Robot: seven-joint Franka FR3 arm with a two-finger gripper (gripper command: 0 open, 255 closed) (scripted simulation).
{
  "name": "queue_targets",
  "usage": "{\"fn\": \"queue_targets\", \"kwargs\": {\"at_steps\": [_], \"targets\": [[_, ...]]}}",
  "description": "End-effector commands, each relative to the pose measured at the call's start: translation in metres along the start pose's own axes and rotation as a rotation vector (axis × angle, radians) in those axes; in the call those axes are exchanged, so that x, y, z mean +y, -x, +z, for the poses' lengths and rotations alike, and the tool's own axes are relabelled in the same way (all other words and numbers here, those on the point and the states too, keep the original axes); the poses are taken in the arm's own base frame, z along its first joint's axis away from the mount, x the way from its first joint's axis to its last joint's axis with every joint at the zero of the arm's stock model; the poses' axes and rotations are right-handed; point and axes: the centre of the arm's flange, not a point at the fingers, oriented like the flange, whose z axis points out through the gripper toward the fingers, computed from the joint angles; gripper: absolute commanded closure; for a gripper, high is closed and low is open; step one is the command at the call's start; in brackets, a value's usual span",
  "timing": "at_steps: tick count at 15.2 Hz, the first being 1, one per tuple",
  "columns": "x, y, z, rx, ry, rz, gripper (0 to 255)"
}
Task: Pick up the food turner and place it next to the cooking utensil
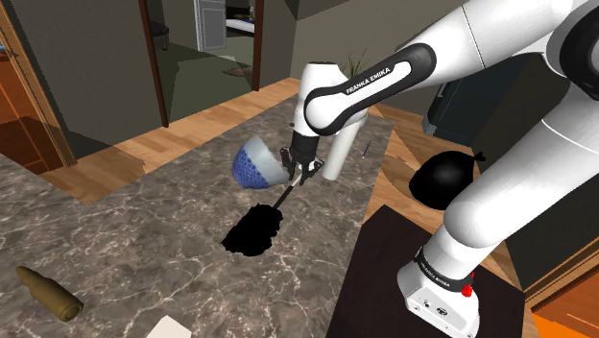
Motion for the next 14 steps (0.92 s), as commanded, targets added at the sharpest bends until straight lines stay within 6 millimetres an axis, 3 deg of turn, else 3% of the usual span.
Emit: {"fn": "queue_targets", "kwargs": {"at_steps": [1,8,14], "targets": [[0.0,0.0,0.0,0.0,0.001,-0.001,255],[0.0,0.0,0.0,0.0,0.0,-0.001,255],[0.0,0.002,-0.032,0.0,0.0,-0.001,255]]}}
